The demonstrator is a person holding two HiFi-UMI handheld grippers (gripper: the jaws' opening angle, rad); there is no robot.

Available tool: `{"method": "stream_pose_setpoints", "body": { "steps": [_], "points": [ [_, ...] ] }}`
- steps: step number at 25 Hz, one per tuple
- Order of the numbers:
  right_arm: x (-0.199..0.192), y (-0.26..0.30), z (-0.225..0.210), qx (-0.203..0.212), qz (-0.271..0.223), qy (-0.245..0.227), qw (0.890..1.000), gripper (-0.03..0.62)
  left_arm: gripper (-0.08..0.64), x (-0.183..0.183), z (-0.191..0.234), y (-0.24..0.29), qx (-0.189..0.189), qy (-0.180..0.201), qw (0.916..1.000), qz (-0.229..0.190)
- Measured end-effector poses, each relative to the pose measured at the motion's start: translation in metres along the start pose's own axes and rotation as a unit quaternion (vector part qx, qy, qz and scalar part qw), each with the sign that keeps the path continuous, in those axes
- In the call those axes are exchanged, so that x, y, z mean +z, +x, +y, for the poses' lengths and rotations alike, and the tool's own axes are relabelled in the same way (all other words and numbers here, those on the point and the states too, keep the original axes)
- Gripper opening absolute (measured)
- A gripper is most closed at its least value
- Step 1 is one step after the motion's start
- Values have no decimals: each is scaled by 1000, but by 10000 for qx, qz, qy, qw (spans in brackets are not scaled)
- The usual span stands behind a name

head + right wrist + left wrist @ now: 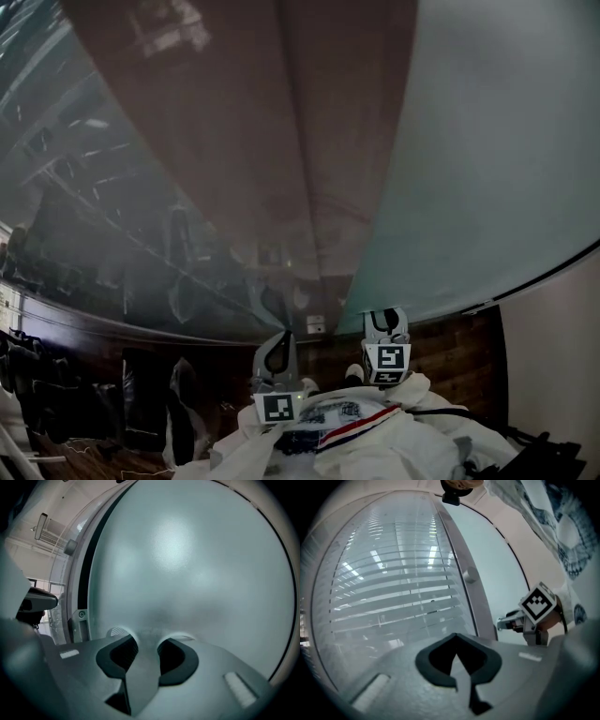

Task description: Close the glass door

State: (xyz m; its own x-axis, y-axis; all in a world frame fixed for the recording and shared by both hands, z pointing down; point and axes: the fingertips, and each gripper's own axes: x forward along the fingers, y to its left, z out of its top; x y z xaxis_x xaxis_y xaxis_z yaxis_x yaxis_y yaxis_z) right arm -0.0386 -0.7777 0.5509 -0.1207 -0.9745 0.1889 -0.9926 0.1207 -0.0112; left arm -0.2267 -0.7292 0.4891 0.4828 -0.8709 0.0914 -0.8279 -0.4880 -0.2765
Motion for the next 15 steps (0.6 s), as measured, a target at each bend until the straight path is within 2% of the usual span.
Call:
{"method": "stream_pose_setpoints", "body": {
  "steps": [4,15],
  "points": [
    [1,4,-2,-100,-8,-34,9999,118,2,-2,0,0,28,-7,10000,86],
    [0,6,0,-49,-43,-80,9999,120,2,-3,2,2,136,-141,9998,94]
  ]
}}
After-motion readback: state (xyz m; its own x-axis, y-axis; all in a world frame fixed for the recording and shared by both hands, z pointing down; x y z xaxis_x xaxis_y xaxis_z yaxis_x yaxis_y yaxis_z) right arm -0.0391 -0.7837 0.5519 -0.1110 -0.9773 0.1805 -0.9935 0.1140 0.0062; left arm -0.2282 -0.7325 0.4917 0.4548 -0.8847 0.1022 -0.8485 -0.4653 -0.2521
